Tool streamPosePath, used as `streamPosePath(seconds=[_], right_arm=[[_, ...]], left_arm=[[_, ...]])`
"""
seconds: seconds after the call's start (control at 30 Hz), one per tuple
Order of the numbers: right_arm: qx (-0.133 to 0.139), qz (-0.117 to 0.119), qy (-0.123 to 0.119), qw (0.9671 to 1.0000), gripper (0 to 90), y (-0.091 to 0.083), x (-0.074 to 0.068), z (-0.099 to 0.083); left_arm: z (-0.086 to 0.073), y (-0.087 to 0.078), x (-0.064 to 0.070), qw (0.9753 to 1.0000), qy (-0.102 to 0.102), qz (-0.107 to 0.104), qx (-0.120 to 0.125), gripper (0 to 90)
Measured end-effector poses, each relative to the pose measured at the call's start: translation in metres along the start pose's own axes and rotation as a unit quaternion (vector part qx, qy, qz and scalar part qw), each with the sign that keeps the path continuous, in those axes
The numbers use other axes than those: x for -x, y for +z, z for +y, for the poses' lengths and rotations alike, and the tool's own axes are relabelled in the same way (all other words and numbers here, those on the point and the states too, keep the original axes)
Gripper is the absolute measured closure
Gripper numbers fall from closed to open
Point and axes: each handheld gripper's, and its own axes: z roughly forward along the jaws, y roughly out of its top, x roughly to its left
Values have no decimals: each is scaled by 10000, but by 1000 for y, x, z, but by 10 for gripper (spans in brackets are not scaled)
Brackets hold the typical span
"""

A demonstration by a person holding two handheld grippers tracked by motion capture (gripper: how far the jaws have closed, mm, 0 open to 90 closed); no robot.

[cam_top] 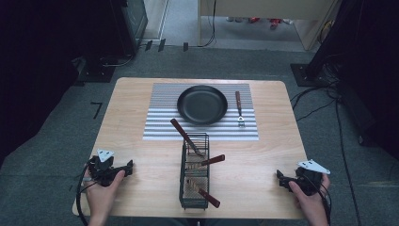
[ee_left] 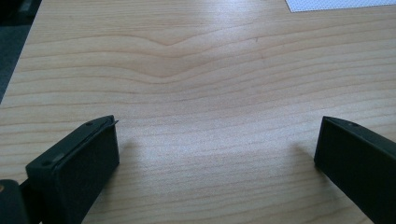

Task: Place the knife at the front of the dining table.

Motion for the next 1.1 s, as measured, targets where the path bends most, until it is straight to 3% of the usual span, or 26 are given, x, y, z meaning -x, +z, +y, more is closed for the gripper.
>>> streamPosePath(seconds=[0.13, 0.2, 0.27, 0.3, 0.4, 0.53, 0.73, 1.0, 1.07, 1.1], right_arm=[[0, 0, 1, 10000, 0, 0, 0, 0], [1, 0, -1, 10000, 0, 0, 0, 0], [-1, 8, -10, 10000, 0, 0, 0, 0], [-1, 9, -12, 10000, 0, 0, 0, 0], [-1, 10, -11, 10000, 0, 0, 0, 0], [-1, 9, -12, 10000, 0, 0, 0, 0], [-1, 9, -12, 10000, 0, 0, 0, 0], [0, 12, -13, 10000, 0, 0, 0, 0], [-3, 24, -25, 10000, 0, 0, 0, 0], [-3, 24, -25, 10000, 0, 0, 0, 0]], left_arm=[[0, 0, 0, 10000, -24, 19, -22, 3], [1, -3, 0, 9999, -78, 64, -54, 67], [5, -10, 1, 9994, -183, 279, 42, 136], [7, -14, 2, 9995, -202, 236, 104, 137], [14, -24, 7, 9990, -281, -101, 324, 134], [28, -35, 25, 9983, -216, -350, 425, 135], [46, -49, 55, 9940, -14, -861, 680, 135], [69, -59, 90, 9845, 188, -1493, 904, 136], [75, -57, 98, 9809, 297, -1695, 903, 138], [75, -57, 98, 9809, 297, -1695, 903, 139]])
